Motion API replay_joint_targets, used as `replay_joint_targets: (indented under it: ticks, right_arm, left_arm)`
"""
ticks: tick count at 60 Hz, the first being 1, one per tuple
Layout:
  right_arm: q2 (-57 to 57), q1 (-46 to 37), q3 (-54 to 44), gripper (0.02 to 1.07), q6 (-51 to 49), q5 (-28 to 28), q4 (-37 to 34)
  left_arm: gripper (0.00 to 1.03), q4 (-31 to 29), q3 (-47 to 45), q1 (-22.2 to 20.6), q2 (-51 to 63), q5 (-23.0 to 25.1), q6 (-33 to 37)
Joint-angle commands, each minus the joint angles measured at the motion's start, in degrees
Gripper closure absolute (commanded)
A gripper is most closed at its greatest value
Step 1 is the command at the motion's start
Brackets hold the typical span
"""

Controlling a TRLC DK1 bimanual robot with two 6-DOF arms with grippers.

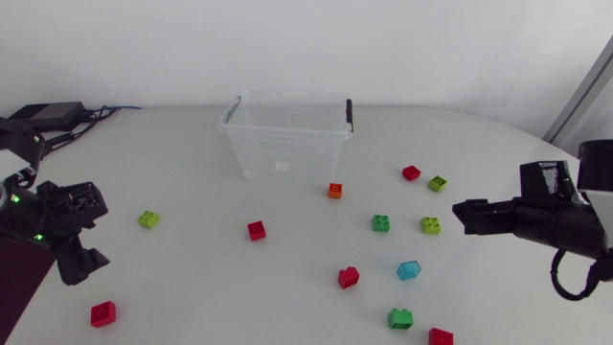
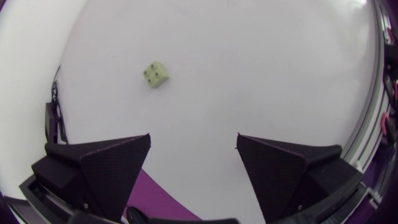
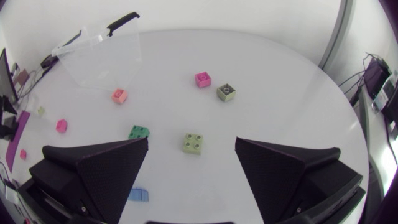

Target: Pick up the duplo bricks and place them in the container

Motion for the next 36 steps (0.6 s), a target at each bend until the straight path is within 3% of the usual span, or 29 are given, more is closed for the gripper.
replay_joint_targets:
  ticks: [1,6,14,22,36]
  right_arm:
    - [1.7,-0.2,2.9,0.06,-7.3,-0.4,-2.8]
    - [4.2,-0.2,4.5,0.06,-12.1,-0.8,-4.0]
    - [10.2,-0.2,7.9,0.06,-21.4,-1.5,-8.1]
    - [12.5,0.0,9.7,0.06,-22.0,-2.4,-9.8]
    - [12.3,-1.0,10.2,0.06,-24.6,-3.1,-8.6]
  left_arm:
    - [0.07,-1.1,-3.4,3.8,3.1,0.6,11.6]
    - [0.07,-2.0,-5.2,6.8,3.2,1.8,17.2]
    - [0.09,-3.9,-8.9,6.8,2.6,2.1,20.0]
    - [0.1,-8.6,-9.4,6.8,0.1,2.7,21.2]
    - [0.12,-6.5,-13.0,5.7,0.3,2.8,19.2]
